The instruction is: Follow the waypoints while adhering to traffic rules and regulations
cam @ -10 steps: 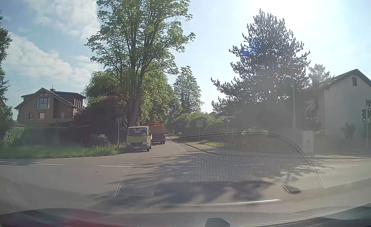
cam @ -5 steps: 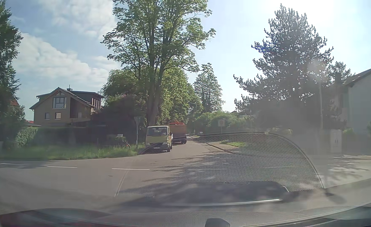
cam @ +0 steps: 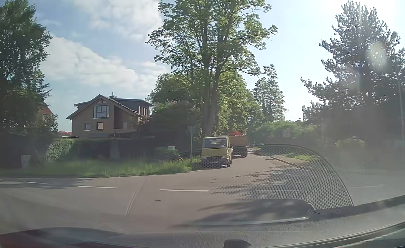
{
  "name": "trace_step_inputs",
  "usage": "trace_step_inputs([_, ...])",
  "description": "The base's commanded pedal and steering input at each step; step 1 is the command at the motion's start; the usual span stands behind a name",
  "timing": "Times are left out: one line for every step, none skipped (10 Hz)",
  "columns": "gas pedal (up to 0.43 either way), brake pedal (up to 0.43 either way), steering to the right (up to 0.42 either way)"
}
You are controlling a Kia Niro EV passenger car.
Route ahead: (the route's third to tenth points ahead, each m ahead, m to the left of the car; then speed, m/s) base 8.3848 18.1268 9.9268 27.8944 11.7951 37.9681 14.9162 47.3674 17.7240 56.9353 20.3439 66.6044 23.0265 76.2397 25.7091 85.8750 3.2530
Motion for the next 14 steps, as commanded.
trace_step_inputs([0.268,0.0,-0.624])
trace_step_inputs([0.26,0.0,-0.652])
trace_step_inputs([0.26,0.0,-0.678])
trace_step_inputs([0.26,0.0,-0.692])
trace_step_inputs([0.26,0.0,-0.696])
trace_step_inputs([0.26,0.0,-0.697])
trace_step_inputs([0.26,0.0,-0.691])
trace_step_inputs([0.26,0.0,-0.674])
trace_step_inputs([0.26,0.0,-0.656])
trace_step_inputs([0.26,0.0,-0.634])
trace_step_inputs([0.26,0.0,-0.615])
trace_step_inputs([0.26,0.0,-0.58])
trace_step_inputs([0.26,0.0,-0.548])
trace_step_inputs([0.26,0.0,-0.513])
